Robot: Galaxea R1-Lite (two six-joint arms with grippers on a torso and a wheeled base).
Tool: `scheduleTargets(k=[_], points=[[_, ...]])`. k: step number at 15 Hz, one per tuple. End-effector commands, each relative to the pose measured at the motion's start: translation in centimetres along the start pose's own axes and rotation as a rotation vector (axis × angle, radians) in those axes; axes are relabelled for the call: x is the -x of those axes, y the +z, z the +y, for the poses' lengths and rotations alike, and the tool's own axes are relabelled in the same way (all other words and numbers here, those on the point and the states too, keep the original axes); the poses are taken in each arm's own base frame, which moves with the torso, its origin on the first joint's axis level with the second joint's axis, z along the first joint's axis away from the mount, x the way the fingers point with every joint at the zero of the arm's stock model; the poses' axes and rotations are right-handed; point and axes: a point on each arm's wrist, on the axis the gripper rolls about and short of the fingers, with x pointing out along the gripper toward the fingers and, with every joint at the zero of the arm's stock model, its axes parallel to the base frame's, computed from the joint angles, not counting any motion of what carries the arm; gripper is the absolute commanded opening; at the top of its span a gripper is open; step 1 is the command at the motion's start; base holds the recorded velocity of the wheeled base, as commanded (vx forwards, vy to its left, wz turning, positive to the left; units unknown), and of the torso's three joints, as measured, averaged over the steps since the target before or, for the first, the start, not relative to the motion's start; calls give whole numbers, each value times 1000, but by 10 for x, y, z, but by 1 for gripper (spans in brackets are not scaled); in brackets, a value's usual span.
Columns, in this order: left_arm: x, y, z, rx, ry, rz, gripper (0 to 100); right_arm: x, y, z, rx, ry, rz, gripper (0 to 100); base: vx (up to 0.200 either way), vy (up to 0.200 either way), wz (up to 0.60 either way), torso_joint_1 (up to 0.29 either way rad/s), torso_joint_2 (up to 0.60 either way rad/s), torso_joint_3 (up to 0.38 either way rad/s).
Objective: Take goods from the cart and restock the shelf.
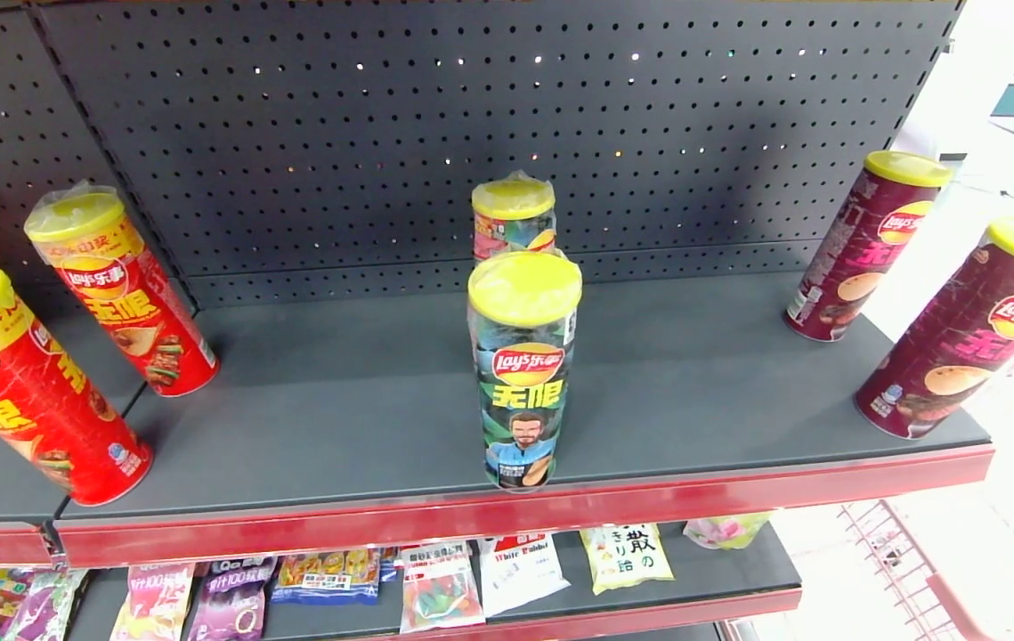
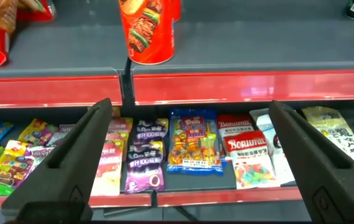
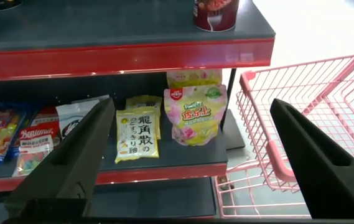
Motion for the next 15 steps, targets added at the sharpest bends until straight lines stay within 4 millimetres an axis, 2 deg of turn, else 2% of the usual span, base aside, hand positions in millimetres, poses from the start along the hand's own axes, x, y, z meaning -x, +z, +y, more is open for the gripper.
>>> scheduleTargets(k=[1, 15], points=[[0, 0, 0, 0, -1, 1, 100, 0, 0, 0, 0, 1, 0, 100, 0, 0, 0, 0, 0, 0], [0, 0, 0, 1, -1, 1, 100, 0, 0, 0, 0, 4, -1, 100, 0, 0, 0, 0, 0, 0]])
